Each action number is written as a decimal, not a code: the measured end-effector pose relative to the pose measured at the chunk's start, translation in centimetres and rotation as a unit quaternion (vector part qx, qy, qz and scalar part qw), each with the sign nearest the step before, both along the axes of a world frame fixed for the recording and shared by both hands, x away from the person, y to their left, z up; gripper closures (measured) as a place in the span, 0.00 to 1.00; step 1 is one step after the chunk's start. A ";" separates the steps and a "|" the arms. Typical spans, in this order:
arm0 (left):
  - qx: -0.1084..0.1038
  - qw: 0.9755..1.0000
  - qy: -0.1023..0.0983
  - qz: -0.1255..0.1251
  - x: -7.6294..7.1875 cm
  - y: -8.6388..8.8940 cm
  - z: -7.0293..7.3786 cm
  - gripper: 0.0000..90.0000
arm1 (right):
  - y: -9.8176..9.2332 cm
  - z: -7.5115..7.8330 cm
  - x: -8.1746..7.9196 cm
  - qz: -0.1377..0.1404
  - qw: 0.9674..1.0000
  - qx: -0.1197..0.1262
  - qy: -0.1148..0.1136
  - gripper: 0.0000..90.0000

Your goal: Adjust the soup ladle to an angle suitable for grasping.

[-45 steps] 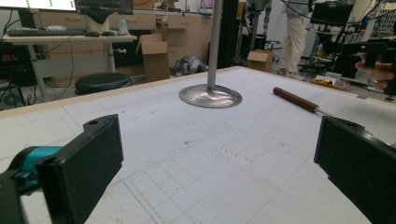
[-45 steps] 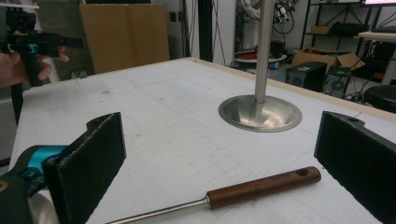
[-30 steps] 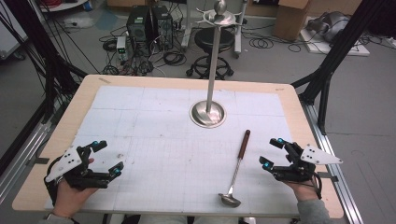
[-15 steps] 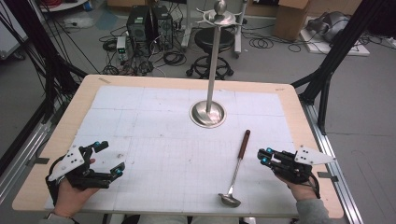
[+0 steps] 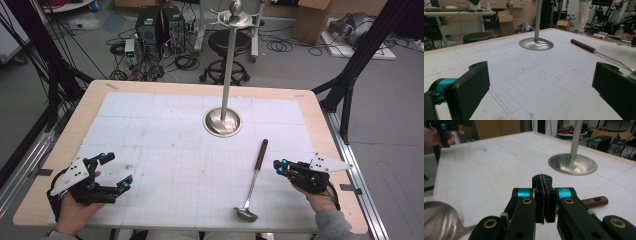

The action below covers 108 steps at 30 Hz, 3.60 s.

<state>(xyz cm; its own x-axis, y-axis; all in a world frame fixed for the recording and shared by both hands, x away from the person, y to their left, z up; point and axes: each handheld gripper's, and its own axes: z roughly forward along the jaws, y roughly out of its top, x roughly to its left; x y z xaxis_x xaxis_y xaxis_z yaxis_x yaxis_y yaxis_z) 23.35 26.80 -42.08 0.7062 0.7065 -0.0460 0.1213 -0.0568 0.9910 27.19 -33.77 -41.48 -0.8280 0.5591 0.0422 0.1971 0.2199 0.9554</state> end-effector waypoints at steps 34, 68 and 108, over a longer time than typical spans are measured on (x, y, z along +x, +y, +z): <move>0.009 1.000 0.004 0.013 -1.1 0.3 -0.2 0.02 | 0.4 -3.1 4.5 -0.042 0.993 -0.057 0.092 1.00; 0.017 1.000 0.016 0.016 -1.5 0.5 -0.5 0.02 | 3.5 -3.5 5.8 -0.018 0.979 -0.174 0.102 1.00; 0.017 1.000 0.015 0.020 -1.5 0.6 -0.4 0.02 | 8.0 -3.5 5.3 0.049 0.979 -0.181 0.086 1.00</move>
